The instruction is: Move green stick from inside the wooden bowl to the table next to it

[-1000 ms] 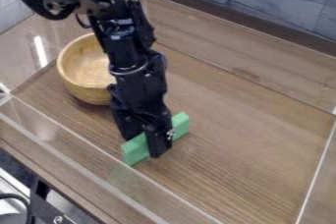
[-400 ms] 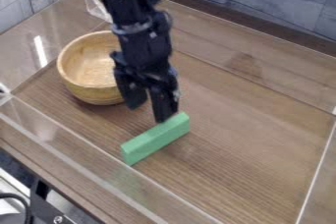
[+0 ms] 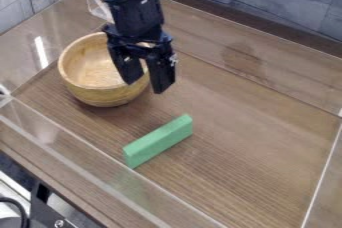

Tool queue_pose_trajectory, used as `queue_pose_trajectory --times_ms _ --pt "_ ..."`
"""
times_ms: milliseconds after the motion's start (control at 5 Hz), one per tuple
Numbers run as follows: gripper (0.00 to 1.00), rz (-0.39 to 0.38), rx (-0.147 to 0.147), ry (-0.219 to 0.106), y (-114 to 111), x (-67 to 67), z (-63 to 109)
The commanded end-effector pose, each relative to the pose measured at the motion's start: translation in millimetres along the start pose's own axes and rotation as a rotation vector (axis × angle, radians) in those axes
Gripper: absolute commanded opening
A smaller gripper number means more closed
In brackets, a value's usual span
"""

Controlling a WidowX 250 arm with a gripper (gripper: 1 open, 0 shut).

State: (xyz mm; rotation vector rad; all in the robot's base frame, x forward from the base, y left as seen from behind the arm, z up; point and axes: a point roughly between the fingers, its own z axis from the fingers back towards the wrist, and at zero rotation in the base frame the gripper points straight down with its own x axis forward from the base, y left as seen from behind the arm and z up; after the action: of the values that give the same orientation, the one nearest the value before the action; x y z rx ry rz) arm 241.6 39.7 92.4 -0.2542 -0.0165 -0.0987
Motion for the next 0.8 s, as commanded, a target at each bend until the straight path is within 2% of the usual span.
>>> queue_pose_trajectory --times_ms 0,200,400,600 --pt "1.00 -0.022 0.015 -0.056 -7.5 10.8 13.5" --pt "0.00 0.010 0.018 -0.077 -1.9 10.7 17.2" --pt "1.00 0.044 0.014 -0.091 4.5 8.5 21.1" --pt "1.00 0.029 0.002 -0.090 3.1 5.3 28.4"
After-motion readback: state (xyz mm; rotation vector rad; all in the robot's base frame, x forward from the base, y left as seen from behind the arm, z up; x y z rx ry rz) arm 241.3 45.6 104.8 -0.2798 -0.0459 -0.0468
